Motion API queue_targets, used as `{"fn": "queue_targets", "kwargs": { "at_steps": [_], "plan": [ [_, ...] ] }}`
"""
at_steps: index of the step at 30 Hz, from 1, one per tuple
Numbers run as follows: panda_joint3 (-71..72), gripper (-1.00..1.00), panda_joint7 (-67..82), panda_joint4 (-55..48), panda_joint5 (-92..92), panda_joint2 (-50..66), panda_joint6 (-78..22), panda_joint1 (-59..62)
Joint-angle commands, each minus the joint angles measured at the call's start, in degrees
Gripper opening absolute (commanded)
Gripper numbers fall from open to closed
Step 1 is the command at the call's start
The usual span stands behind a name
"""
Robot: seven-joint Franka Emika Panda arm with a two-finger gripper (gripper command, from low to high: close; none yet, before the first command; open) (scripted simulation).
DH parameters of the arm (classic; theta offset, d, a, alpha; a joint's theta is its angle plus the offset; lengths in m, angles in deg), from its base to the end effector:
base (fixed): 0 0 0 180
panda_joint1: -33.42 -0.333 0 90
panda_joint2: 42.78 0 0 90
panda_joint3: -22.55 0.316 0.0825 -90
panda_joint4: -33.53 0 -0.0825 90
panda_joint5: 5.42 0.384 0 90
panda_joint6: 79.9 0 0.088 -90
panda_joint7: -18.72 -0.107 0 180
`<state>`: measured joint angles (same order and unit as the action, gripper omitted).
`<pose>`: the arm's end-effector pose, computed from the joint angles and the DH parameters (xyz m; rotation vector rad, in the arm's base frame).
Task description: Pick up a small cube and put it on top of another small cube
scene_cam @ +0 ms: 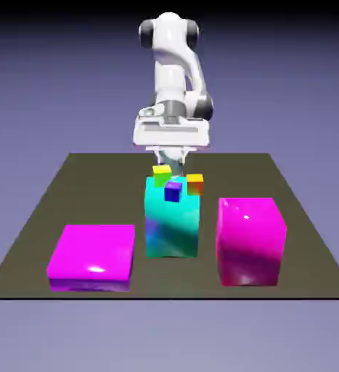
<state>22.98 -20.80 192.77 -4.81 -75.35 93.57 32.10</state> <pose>0.3948 0.0114 0.4715 -2.5040 0.8699 -1.0729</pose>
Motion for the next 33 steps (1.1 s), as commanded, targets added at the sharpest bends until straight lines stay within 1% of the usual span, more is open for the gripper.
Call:
{"fn": "queue_targets", "kwargs": {
  "at_steps": [1, 6, 18, 29, 31, 33],
  "plan": [
    [1.90, 0.00, 2.17, -2.08, -1.05, 1.99, -2.15, -0.62],
    [11.41, 0.00, 12.92, -12.42, -6.34, 11.96, -12.91, -3.68],
    [33.98, 0.00, 29.87, -32.45, -21.83, 36.87, -38.28, -9.22],
    [49.44, 0.00, 4.15, -26.40, -45.19, 59.35, -54.79, -5.42],
    [49.74, 0.00, 3.09, -25.98, -45.83, 59.86, -55.09, -5.24],
    [45.85, 0.00, 0.18, -25.81, -50.81, 63.86, -52.64, -6.75]
  ]
}}
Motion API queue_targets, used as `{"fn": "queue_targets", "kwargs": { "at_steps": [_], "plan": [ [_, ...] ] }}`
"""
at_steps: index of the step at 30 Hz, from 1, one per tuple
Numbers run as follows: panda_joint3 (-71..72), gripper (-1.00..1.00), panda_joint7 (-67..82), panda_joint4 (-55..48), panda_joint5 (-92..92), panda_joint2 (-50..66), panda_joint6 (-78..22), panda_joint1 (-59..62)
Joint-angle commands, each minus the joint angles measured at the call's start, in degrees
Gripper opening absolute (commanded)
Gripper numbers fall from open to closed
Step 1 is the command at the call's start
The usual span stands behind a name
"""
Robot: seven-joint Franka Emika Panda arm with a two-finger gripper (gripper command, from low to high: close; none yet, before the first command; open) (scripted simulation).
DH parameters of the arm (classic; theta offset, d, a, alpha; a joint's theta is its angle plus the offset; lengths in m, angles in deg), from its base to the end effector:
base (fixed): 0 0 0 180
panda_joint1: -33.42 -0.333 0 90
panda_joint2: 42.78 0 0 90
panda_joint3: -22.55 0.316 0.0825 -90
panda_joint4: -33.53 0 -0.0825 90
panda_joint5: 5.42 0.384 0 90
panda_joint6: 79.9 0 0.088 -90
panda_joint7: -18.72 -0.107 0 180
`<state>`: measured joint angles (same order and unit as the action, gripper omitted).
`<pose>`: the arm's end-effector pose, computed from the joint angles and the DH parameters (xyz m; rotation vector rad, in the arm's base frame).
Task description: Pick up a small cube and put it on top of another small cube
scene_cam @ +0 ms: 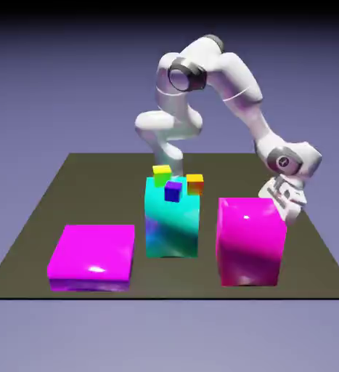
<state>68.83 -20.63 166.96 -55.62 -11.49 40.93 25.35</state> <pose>0.2636 0.3716 0.1433 2.3805 1.2282 -0.1965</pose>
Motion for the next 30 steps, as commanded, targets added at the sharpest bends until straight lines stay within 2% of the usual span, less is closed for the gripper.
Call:
{"fn": "queue_targets", "kwargs": {
  "at_steps": [1, 2, 3, 8, 13, 19, 30],
  "plan": [
    [-1.95, 0.00, -1.46, 0.09, -2.49, 2.01, 1.23, -0.76],
    [-3.76, 0.00, -2.82, 0.17, -4.82, 3.88, 2.37, -1.47],
    [-3.76, -1.00, -2.83, 0.17, -4.82, 3.88, 2.37, -1.47],
    [3.86, -1.00, 2.90, -0.19, 4.87, -4.11, -2.46, 1.37],
    [1.46, -1.00, 1.99, -1.50, 0.37, -14.13, -5.06, -8.82],
    [-6.67, -1.00, 1.36, -2.58, 5.24, -26.59, -11.70, -14.19],
    [-29.39, -1.00, 1.28, -3.32, 32.65, -46.82, -28.83, -9.34]
  ]
}}
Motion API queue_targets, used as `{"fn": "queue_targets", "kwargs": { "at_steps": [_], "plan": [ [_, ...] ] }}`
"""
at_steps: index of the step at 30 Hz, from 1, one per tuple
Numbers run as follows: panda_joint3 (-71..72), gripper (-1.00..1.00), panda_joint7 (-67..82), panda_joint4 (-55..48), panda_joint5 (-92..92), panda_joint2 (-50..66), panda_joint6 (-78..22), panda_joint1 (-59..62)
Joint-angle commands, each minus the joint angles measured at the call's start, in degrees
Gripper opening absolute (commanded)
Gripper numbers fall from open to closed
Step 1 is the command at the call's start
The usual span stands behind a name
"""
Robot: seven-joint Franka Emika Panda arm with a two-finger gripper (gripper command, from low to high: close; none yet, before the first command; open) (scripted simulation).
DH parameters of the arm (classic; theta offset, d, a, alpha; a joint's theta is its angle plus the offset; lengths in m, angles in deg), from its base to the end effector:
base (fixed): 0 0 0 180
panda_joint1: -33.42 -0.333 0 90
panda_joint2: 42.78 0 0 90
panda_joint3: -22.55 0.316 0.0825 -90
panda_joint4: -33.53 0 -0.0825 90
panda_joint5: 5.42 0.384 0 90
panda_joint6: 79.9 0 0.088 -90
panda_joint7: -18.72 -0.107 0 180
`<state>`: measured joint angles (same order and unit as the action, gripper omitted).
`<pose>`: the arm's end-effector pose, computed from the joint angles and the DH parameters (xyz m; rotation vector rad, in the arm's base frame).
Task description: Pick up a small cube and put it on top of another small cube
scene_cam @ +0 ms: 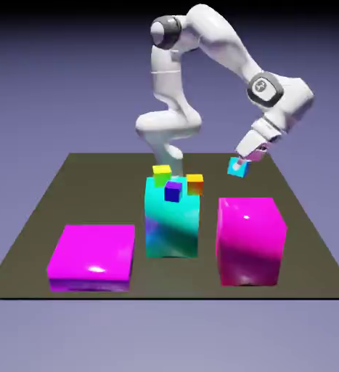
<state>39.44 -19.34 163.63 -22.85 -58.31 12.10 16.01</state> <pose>0.3634 0.2154 0.4441 2.5968 -0.0232 -0.1450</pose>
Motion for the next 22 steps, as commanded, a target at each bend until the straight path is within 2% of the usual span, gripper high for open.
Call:
{"fn": "queue_targets", "kwargs": {
  "at_steps": [1, 8, 14, 15, 22],
  "plan": [
    [-2.07, -1.00, -0.01, -0.07, 2.37, -1.84, -1.55, 0.44],
    [-9.10, -1.00, 0.62, 0.59, 16.25, -2.40, -6.30, 9.70],
    [-9.19, -1.00, 0.55, 11.18, 16.28, -3.27, 3.43, 9.68],
    [-9.19, 1.00, 0.55, 11.18, 16.28, -3.27, 3.43, 9.68],
    [-9.10, 1.00, 0.62, 0.59, 16.25, -2.40, -6.29, 9.70]
  ]
}}
